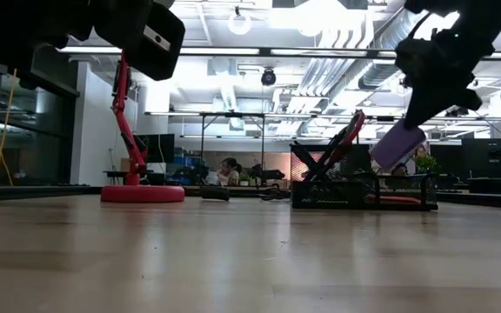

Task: Pick and place office supplies into organizer
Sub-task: Put the violet sticky note into the desk organizer, then return to Home Position

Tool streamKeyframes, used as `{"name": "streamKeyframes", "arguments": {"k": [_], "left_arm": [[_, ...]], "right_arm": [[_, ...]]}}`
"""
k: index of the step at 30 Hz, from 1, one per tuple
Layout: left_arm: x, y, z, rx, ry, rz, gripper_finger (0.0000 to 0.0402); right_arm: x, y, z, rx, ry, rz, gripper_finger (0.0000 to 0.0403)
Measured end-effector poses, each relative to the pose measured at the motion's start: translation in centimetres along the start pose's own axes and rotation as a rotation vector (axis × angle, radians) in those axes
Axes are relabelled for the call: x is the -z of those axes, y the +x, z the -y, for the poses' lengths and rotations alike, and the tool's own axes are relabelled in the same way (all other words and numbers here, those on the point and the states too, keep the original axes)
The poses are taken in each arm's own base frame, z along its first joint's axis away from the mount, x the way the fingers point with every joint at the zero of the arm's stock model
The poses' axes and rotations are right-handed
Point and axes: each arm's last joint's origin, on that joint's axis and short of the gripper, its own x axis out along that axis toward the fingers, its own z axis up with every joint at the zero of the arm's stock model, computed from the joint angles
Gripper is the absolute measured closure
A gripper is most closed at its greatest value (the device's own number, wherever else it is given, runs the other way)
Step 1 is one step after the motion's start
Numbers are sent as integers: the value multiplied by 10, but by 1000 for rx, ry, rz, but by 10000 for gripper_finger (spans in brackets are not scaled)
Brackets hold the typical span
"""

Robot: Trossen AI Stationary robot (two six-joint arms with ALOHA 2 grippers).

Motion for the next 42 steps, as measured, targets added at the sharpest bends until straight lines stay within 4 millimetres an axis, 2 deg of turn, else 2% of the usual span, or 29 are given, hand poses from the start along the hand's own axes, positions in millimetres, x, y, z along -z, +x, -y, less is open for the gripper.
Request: {"name": "streamKeyframes", "arguments": {"k": [3,10,19,25,29,38,42], "left_arm": [[0,0,0,5,0,-1,279],[0,0,0,7,0,-2,279],[0,0,0,5,0,-2,279],[1,0,0,3,-1,-7,279],[1,0,0,2,-1,-10,279],[1,0,0,2,0,-10,279],[3,0,-1,-19,-8,-26,279]], "right_arm": [[-3,4,6,6,13,-11,403],[0,35,22,-116,46,-20,403],[9,56,47,-139,136,-84,403],[11,62,54,-108,142,-57,393],[10,62,52,-130,105,-41,351],[9,61,51,-157,101,-41,191],[9,61,50,-173,128,-47,148]]}}
